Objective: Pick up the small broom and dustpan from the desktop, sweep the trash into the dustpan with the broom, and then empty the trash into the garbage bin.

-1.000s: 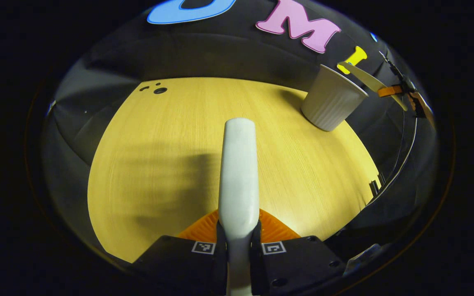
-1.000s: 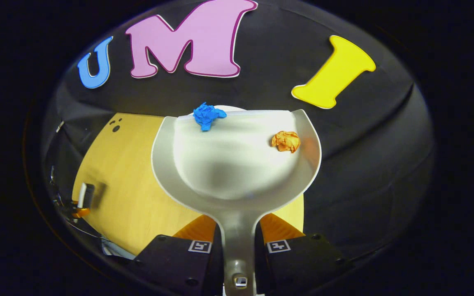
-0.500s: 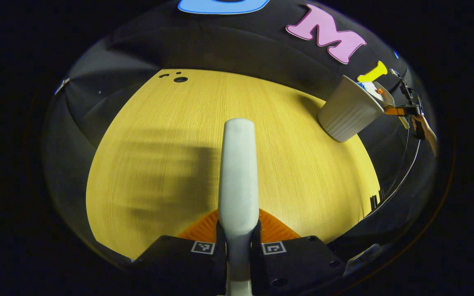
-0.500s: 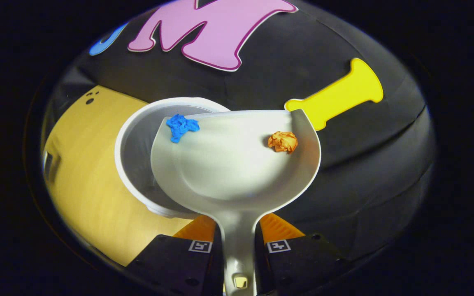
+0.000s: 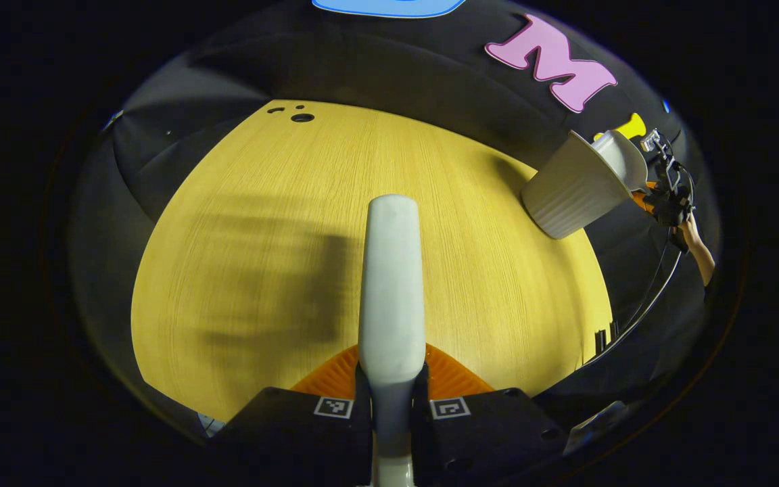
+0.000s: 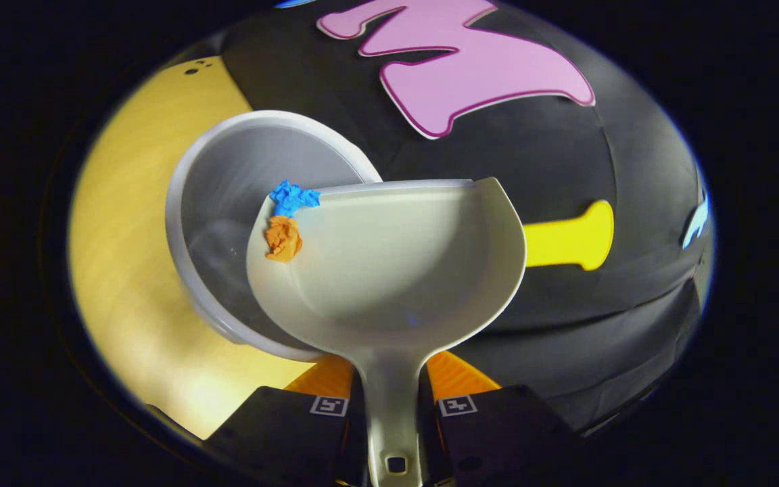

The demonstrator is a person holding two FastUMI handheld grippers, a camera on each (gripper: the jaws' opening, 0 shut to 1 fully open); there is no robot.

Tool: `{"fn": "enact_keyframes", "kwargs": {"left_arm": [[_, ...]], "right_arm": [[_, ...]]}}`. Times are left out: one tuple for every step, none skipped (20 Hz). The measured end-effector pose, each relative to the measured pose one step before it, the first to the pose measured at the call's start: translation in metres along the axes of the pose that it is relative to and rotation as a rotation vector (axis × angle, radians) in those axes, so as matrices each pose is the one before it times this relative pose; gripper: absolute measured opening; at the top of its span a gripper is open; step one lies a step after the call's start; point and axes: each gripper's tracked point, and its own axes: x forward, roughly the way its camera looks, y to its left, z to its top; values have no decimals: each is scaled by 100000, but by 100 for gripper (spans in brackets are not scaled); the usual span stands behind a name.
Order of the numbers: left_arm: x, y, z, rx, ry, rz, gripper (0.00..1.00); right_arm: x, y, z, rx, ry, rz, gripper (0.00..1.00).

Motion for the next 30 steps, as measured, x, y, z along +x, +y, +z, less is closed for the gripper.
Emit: {"fn": "enact_keyframes", "kwargs": {"left_arm": [[-45,-12,-192,-206,422,-221,27],[-39,-38,-106,-84,446,-52,27],[-42,-3,-227,-29,328,209,27],[-93,-168,-147,-126,144,-167,27],[-41,-115,-15,-82,95,-596,27],[-145,-192,-103,-76,171,-262,27],[24,-83,-240,36,211,-93,27],[-82,-114,-191,-14,119,73,27],[4,-151,-84,-191,70,-178,27],[-84,-198,-52,-254,20,-242,27],[-39,-165,-150,-62,52,-181,27],[-78,-98,-128,174,-121,160,27],[-35,-75,-99,90,-110,354,27],[-65,-94,-75,-213,-155,152,27],[-99,-56,-8,-492,-116,-67,27],[-119,-85,15,-430,-193,-74,27],[-56,-65,-35,-175,-172,264,27],[-120,-21,159,0,-426,484,27],[-209,-44,202,139,-717,369,27],[-110,-53,362,278,-1082,220,27],[-87,-48,313,316,-1063,567,27],[-185,-5,348,448,-765,812,27],[-172,-66,242,239,-1120,610,27],[-253,-260,450,251,-1668,80,27],[-260,-204,212,357,-1287,335,27],[-260,-121,191,417,-930,593,27],[-304,-166,-99,358,-1011,391,27],[-304,-314,-2,137,-853,-70,27],[-317,-246,-86,-21,-907,-227,27],[-344,-133,-109,-476,-896,180,27]], "right_arm": [[108,37,181,-4042,-416,-1769,33],[67,-78,186,-5244,-1253,-1462,34],[-37,-214,410,-5513,-1339,-1557,33],[143,-271,195,-5528,-1417,-2247,33],[570,-300,275,-4982,-462,-2605,33],[614,-114,234,-3959,-186,-2054,33],[-242,-15,28,-2896,-618,-1222,33],[8,-132,-189,-2633,-337,-469,29],[-100,-43,-326,-2883,-194,-563,34],[-68,-67,-229,-3337,-375,-876,33],[-102,-15,87,-3009,-239,-858,33],[-75,-53,11,-599,8,-200,33],[107,82,-23,2262,513,950,33],[58,213,-261,4495,825,2104,33],[63,-13,-213,4859,1705,1830,33],[73,-122,-267,4454,1525,1495,33],[-99,-162,-105,4016,432,1226,34],[39,-425,-92,3422,962,1101,33],[-10,-184,-34,4192,957,1407,33],[-157,-69,43,5491,217,1603,33],[-406,-226,-54,6059,668,1729,36],[-396,-235,99,5433,243,1614,33],[-394,-99,356,5858,-1489,2231,33],[-317,-282,323,4646,-756,1223,33],[-422,-177,185,4577,478,1078,34],[-215,-145,178,5819,208,2014,34],[-408,-122,234,6684,176,1899,33],[-498,-141,313,7762,-261,1557,34],[-499,195,325,8753,-521,1762,36],[-557,249,416,9838,-77,1936,33]]}}
